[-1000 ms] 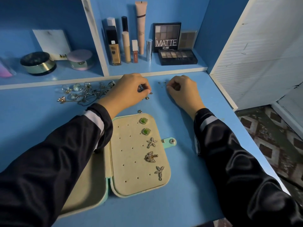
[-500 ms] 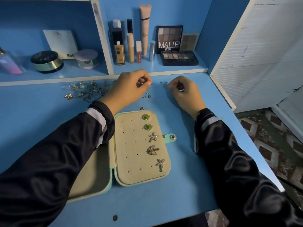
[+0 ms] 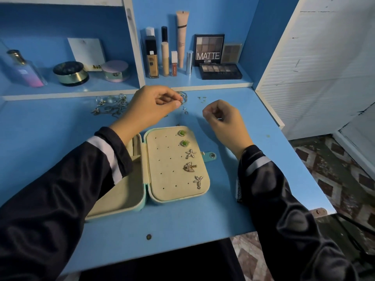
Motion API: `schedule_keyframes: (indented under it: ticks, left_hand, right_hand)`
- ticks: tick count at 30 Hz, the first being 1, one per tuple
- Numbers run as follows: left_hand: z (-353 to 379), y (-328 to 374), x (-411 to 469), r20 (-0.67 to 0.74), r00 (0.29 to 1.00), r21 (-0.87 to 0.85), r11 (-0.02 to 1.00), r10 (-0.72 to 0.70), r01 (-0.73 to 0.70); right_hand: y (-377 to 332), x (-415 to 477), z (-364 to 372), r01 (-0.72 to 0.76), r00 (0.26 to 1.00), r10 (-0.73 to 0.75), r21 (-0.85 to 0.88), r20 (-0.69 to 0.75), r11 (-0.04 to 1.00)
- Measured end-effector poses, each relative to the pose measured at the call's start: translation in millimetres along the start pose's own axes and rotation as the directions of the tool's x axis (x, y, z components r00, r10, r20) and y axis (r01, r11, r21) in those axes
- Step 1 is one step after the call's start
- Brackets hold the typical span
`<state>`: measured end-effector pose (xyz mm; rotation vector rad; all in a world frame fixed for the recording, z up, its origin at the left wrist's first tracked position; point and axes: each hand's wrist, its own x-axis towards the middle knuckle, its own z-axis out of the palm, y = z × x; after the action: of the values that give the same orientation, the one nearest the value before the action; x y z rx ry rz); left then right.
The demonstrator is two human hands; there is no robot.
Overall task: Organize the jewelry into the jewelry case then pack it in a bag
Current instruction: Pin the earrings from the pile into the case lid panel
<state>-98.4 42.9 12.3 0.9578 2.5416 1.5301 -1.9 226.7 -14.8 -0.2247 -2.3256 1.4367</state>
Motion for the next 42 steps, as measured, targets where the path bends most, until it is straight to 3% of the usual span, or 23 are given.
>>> schedule_keyframes:
  ticks: [26,36,42]
  left_hand:
    - [-3.4,22.5,-96.9,0.018,0.995,-0.079,0.992,-0.096,0.097]
    - [-2.8,39.4,-122.9,0.040,0.998,-0.158,0.986,-0.053,0.059]
    - [-1.3,42.0,-138.8,0.050,0.999,-0.108,0.994,-0.008,0.014]
  right_hand:
    - [-27.3,-88.0,14.9,-0.043,0.999,0.043,-0.005,-0.033,0.999]
    - [-32.1,-95.9,8.3,-0.095,0.995,0.102,0.234,-0.017,0.968]
    - [-48.5,-106.3,6.1,-0.089,0.994,0.106,0.416,-0.018,0.905]
